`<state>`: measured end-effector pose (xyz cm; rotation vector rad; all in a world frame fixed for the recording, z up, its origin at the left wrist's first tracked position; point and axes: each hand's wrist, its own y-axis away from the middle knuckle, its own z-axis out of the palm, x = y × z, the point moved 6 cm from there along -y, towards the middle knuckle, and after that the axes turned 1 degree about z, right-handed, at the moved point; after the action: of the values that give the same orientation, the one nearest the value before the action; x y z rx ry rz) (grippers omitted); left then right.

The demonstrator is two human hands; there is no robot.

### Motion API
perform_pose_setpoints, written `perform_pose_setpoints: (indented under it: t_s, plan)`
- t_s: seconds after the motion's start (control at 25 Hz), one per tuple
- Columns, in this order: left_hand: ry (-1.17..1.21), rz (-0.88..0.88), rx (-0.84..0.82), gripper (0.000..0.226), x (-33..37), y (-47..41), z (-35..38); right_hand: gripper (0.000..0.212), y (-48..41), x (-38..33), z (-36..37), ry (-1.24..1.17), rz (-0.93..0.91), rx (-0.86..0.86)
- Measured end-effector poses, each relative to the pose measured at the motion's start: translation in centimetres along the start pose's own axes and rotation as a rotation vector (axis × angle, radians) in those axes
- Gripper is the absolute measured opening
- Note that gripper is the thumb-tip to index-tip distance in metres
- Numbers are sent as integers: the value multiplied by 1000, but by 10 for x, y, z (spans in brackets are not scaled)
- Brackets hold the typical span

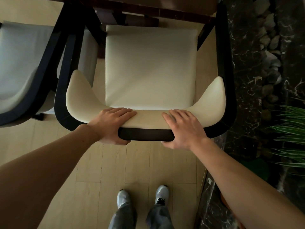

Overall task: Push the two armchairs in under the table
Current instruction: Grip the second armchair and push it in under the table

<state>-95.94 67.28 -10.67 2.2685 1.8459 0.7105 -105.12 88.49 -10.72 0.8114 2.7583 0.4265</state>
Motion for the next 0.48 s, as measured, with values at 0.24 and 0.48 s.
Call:
perform_pose_setpoints:
  t_s: [0.24,0.48]
  plan:
    - [-8,15,1,103,-4,7,0,99,1,-9,3,-10,9,11]
    - [-27,43,10,101,-7,13,-3,101,1,-19,5,-30,27,9]
